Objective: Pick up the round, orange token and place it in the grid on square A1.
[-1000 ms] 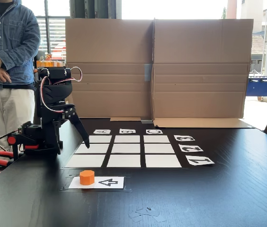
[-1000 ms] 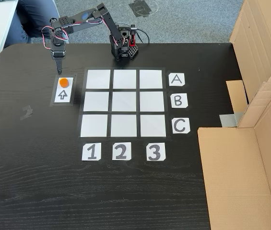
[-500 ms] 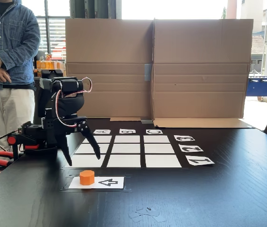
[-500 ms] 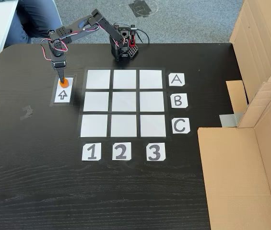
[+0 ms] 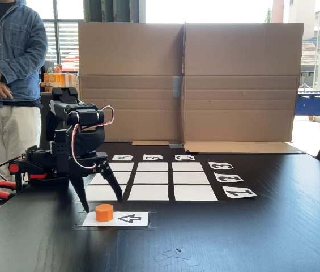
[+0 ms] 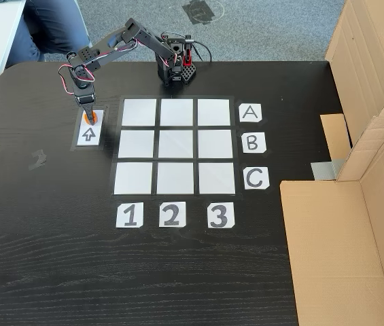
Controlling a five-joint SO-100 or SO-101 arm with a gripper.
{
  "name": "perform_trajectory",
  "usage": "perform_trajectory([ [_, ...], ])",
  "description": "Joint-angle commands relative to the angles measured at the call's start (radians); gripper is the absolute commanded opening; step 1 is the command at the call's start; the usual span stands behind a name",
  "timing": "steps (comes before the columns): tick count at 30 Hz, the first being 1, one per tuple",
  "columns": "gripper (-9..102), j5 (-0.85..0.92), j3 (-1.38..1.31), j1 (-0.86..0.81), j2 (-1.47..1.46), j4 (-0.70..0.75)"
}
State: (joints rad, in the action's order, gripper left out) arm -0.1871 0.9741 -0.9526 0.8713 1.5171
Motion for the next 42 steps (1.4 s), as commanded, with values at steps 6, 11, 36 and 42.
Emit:
perform_trajectory([
  [6,31,0.000,-0.060,0.017,-0.037,-0.009],
  [11,31,0.000,-0.075,0.017,-0.054,-0.011],
  [36,10,-0.005,-0.092,0.014,-0.018,-0.009],
  [42,10,-0.003,-0.052,0.012,0.114,0.015],
])
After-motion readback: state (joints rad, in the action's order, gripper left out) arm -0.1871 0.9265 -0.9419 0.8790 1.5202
